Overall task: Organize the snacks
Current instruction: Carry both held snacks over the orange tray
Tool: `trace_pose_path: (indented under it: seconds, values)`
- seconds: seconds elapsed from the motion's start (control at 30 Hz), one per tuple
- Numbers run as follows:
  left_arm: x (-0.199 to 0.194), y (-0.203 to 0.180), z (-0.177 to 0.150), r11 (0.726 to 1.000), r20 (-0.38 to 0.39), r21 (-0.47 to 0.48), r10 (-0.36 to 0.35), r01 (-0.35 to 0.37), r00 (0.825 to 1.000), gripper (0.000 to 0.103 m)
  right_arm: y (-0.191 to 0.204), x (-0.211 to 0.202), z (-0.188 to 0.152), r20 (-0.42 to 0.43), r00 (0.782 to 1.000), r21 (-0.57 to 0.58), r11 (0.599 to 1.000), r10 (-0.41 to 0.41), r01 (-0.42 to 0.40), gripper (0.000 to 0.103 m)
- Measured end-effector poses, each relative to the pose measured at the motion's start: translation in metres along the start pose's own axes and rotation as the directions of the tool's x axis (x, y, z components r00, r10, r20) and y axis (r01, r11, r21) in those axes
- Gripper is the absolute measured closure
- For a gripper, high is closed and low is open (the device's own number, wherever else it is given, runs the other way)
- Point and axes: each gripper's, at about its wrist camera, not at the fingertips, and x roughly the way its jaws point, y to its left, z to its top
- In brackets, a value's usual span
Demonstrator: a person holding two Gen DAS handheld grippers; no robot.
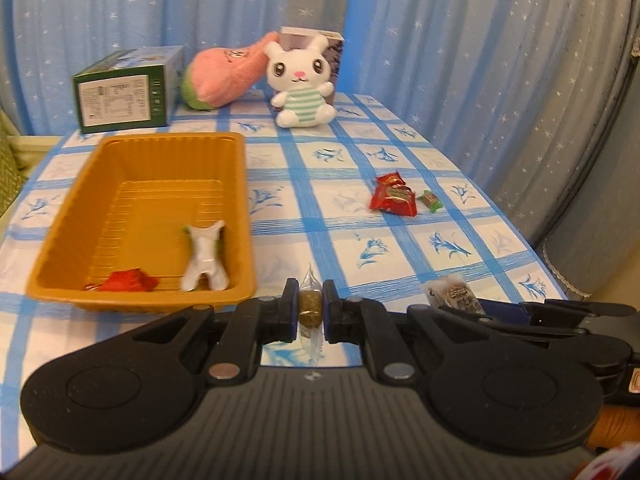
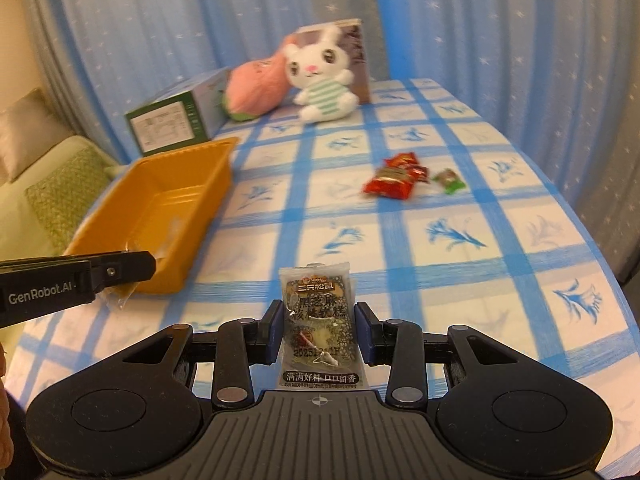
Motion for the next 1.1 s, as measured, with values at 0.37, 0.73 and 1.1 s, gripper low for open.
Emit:
trace_pose_path:
  seconds: [0.37, 0.73, 1.1]
  values:
    - [-0.038, 0.037, -0.006, 0.997, 0.031, -0.049, 0.055, -0.054, 0.998, 0.093, 0.056, -0.008, 0.005, 0.014, 0.998, -0.102, 0.993, 0.063, -0.061, 0.065]
    - [-0.050, 0.069, -0.004, 0.992, 0.046, -0.094, 0.092, -0.087, 0.995, 0.093, 0.090, 0.003, 0.013, 0.006, 0.994, -0.164, 0.981, 0.110, -0.108, 0.065]
    - [-0.045, 0.096, 0.004, 0.988, 0.041, -0.111, 0.115, -0.109, 0.993, 0.093, 0.116, 0.023, 0.029, -0.008, 0.988, -0.203, 0.968, 0.152, -0.151, 0.065]
